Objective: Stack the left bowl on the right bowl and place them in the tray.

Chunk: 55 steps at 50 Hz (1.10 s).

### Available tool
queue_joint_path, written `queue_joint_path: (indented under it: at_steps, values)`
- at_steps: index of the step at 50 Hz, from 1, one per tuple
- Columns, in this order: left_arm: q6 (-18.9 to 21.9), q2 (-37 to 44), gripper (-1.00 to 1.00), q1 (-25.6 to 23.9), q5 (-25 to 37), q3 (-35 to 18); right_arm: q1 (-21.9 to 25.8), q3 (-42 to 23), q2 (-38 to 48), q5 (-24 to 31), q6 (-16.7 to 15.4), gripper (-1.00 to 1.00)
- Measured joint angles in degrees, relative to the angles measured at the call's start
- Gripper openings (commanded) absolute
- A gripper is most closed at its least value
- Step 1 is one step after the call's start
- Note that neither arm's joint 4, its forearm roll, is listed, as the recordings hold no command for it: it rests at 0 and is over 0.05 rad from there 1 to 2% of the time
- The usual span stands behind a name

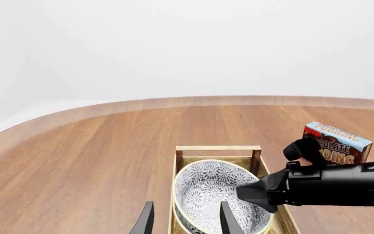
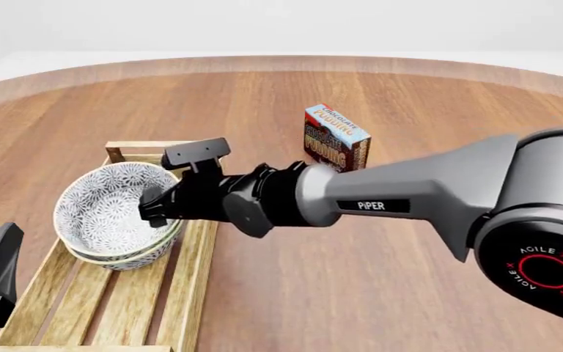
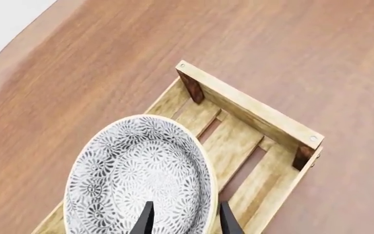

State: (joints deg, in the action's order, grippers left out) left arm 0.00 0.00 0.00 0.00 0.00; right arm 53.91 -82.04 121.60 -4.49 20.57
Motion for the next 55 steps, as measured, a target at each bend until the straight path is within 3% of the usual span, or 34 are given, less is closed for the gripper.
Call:
queue_joint_path:
  at_steps: [24,35,55]
  values:
    - [0.00,0.00,1.00,0.00,0.00,0.00,-2.43,1.71,-7.70,2.89,-2.48,1.00]
    - [0.00,0.00,1.00,0.00,0.00,0.00,-3.94,3.29,-15.79,4.87,-6.11,1.00]
    - [0.00,0.00,1.00,0.00,0.00,0.00,-7.78,12.25,-34.51,3.33,-14.40,1.00]
